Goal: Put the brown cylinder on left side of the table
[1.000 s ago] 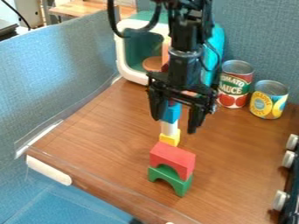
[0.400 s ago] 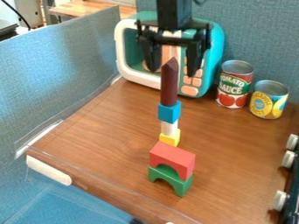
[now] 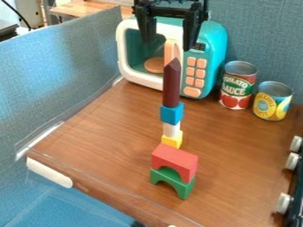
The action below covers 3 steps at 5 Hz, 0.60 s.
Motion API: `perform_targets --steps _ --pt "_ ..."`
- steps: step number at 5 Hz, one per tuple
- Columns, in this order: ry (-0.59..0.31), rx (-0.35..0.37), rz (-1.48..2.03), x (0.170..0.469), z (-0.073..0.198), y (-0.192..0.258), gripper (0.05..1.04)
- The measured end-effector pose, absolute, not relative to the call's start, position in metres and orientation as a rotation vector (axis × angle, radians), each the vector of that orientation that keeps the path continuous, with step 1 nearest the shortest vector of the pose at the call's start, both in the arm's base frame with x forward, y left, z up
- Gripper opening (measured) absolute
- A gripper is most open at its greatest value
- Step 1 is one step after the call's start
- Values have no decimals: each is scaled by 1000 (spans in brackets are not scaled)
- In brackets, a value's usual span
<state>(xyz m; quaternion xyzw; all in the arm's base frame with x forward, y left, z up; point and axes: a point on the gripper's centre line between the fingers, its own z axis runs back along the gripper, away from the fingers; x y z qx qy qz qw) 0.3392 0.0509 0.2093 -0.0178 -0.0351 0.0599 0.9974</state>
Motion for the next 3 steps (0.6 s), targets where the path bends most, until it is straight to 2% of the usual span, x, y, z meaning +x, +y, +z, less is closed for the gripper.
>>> perform_targets --steps 1,2,3 --pt "19 -19 107 345 203 61 999" --pt "38 -41 147 349 189 71 999" --pt "54 -75 160 352 162 61 999"
